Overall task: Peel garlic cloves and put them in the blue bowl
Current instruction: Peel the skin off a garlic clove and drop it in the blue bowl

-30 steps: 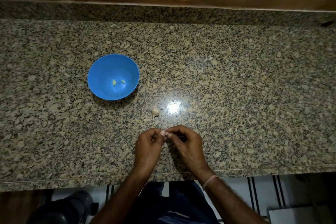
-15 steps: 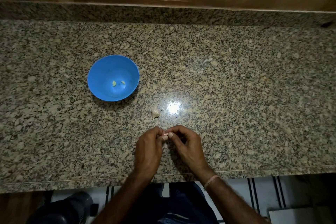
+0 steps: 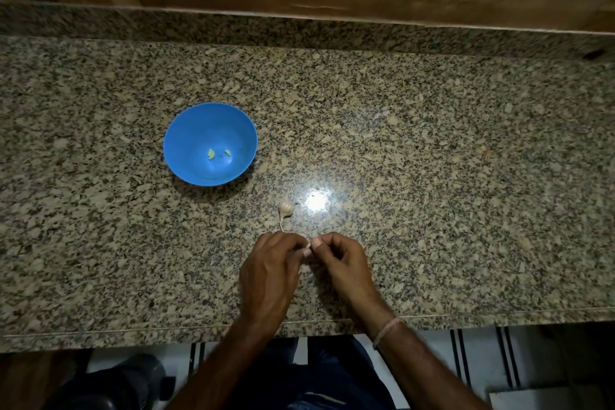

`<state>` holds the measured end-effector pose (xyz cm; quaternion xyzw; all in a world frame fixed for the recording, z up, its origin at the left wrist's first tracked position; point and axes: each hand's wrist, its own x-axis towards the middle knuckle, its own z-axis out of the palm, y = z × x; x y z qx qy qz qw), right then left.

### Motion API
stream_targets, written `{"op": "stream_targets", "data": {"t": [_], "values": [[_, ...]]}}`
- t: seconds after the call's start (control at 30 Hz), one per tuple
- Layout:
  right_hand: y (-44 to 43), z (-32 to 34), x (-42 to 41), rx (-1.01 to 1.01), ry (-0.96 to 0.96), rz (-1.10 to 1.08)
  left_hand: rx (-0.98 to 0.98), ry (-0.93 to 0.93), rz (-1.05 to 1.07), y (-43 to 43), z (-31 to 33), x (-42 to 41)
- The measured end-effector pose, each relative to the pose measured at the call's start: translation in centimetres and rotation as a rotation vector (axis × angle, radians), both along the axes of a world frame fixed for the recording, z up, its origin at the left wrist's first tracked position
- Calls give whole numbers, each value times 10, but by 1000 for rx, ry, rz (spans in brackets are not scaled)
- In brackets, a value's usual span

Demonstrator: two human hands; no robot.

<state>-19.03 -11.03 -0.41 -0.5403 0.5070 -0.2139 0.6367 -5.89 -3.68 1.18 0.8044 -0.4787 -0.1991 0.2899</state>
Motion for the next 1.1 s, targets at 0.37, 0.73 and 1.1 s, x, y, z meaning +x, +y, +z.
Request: {"op": "stream_targets", "data": {"t": [0.37, 0.73, 1.1], "values": [[-2, -1, -4, -168, 125, 60, 26, -61, 244, 40, -31, 48], [-2, -8, -29, -642, 457, 261, -3, 120, 177, 24, -44, -5], [-36, -6, -16, -534, 247, 242, -12, 122, 341, -1, -40, -35]]}}
